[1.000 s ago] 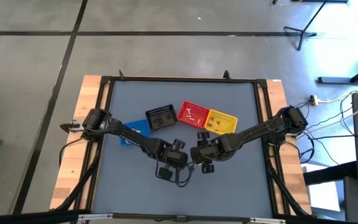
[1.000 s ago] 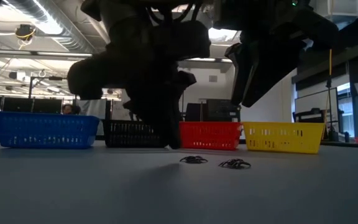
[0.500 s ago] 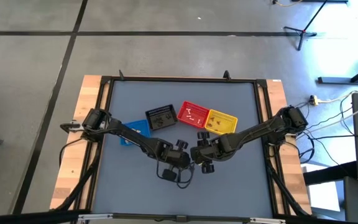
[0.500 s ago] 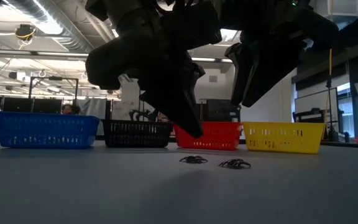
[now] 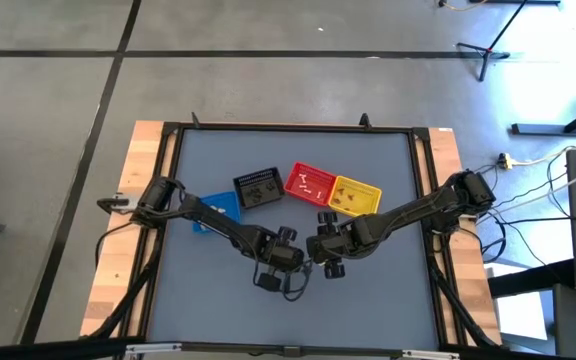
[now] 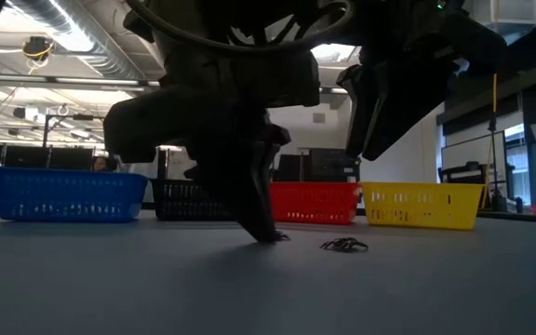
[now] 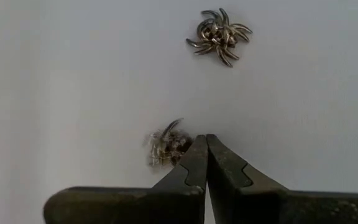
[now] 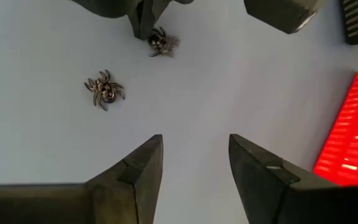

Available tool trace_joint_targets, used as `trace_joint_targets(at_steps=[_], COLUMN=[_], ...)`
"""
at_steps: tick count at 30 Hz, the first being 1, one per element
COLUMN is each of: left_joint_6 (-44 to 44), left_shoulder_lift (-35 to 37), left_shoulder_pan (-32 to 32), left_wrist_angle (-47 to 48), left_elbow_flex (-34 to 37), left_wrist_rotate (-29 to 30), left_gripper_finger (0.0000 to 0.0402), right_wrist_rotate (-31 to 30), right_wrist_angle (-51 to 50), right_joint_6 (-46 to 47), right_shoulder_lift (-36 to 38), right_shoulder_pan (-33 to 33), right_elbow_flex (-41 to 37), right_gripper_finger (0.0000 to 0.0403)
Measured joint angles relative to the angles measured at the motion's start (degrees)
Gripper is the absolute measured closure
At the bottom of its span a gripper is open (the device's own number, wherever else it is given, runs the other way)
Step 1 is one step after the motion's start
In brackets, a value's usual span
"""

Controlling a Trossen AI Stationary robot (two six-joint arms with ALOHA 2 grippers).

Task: Sort Halloween decoration
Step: Put the black spider toy into the black bin

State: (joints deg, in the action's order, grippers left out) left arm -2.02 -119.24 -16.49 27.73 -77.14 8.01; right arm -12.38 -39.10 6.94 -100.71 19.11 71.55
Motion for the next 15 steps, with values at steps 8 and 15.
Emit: trace_joint_targets(at_steps=[8, 15], left_joint_6=[0.2, 0.4], left_shoulder_lift=[0.9, 4.2], left_shoulder_pan=[-0.2, 0.7], left_wrist_angle=[-1.8, -2.0], left_elbow_flex=[0.5, 0.7], left_wrist_rotate=[0.0, -0.1], left_gripper_finger=[0.0401, 0.0401], right_wrist_rotate=[0.0, 0.9], right_wrist_angle=[0.0, 0.0], right_joint_6=[0.0, 0.0], right_shoulder_lift=[0.0, 0.0], right_shoulder_pan=[0.0, 0.0], right_elbow_flex=[0.0, 0.0], right_gripper_finger=[0.0221, 0.0221])
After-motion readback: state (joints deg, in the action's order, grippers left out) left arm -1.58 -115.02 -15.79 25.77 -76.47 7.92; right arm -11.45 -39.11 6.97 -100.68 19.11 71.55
